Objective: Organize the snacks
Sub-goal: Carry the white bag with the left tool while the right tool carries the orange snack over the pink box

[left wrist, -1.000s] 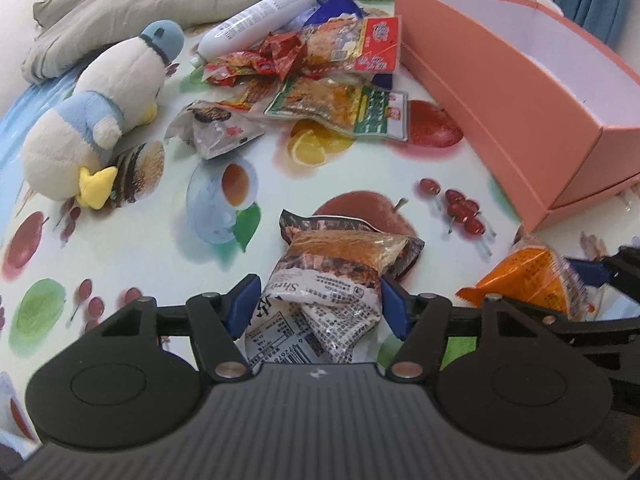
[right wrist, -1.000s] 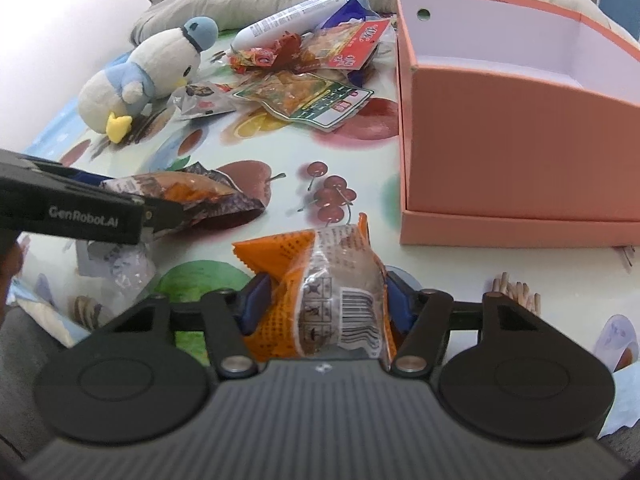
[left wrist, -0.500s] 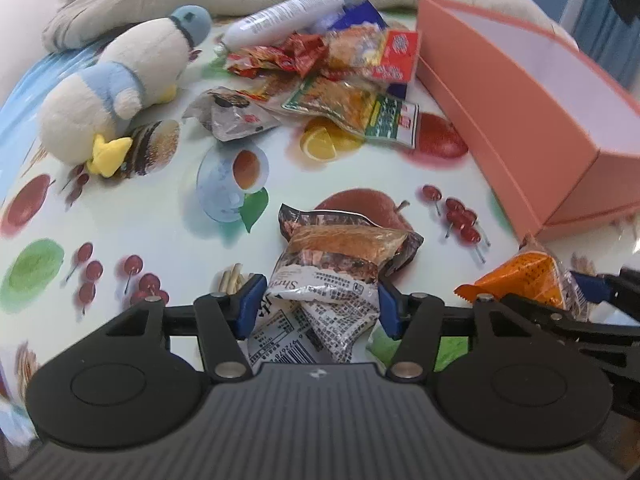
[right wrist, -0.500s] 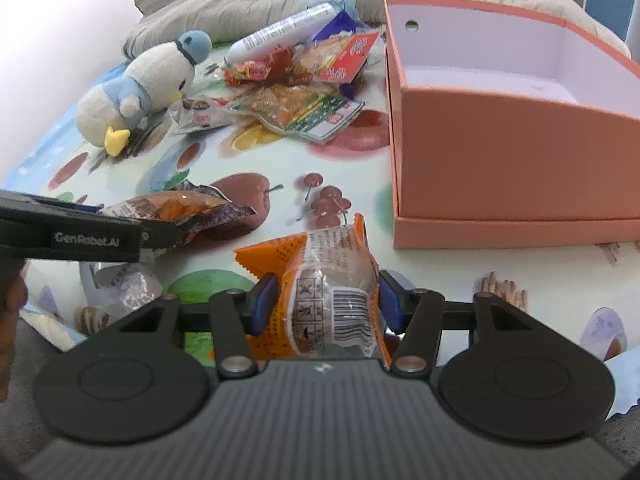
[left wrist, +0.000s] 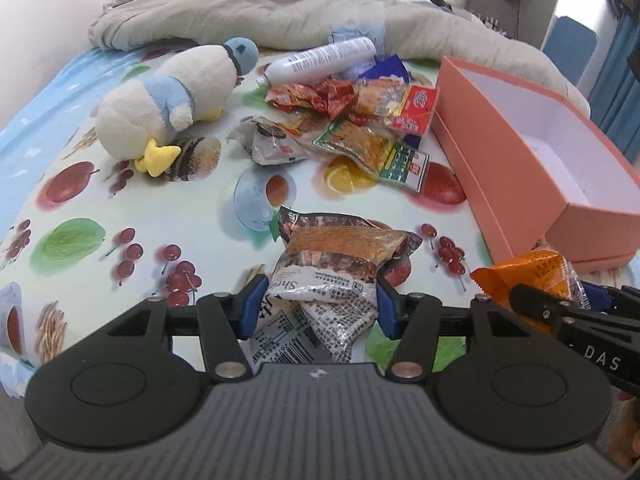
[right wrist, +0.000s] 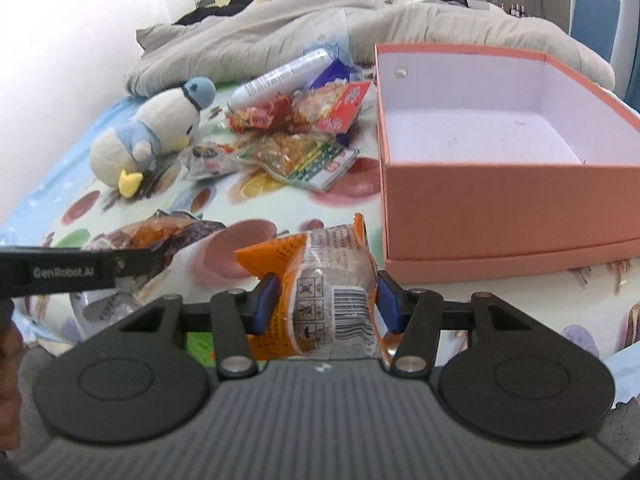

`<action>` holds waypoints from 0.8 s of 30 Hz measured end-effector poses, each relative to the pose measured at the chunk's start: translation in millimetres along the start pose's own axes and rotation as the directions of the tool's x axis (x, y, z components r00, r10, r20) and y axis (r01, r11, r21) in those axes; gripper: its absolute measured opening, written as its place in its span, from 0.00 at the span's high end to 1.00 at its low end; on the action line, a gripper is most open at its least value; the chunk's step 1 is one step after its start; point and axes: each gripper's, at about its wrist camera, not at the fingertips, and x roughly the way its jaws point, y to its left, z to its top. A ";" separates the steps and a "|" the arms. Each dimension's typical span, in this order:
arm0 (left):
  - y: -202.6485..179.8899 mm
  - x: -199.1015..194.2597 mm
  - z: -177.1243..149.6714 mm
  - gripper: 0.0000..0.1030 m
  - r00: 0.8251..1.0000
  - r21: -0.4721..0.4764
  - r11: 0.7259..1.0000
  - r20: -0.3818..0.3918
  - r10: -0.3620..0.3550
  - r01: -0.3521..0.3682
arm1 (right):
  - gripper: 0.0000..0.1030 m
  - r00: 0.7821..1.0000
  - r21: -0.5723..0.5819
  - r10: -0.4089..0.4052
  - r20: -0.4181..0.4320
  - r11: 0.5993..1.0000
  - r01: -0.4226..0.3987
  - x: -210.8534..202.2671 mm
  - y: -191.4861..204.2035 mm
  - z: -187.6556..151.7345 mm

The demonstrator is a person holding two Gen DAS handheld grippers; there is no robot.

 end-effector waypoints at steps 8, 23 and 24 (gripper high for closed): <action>-2.7 -28.5 18.7 0.41 0.997 -0.040 0.999 0.075 -0.016 0.019 | 0.47 0.997 0.010 0.018 0.078 1.000 -0.019 -27.0 0.4 24.7; -37.0 -90.5 72.0 0.41 0.965 -0.013 0.996 0.248 -0.084 0.090 | 0.47 0.962 0.006 0.027 0.273 1.000 -0.030 -80.7 -3.0 83.3; -40.5 -93.1 76.3 0.41 0.962 -0.012 0.995 0.258 -0.092 0.098 | 0.47 0.958 0.013 0.022 0.285 1.000 -0.027 -82.6 -5.3 87.7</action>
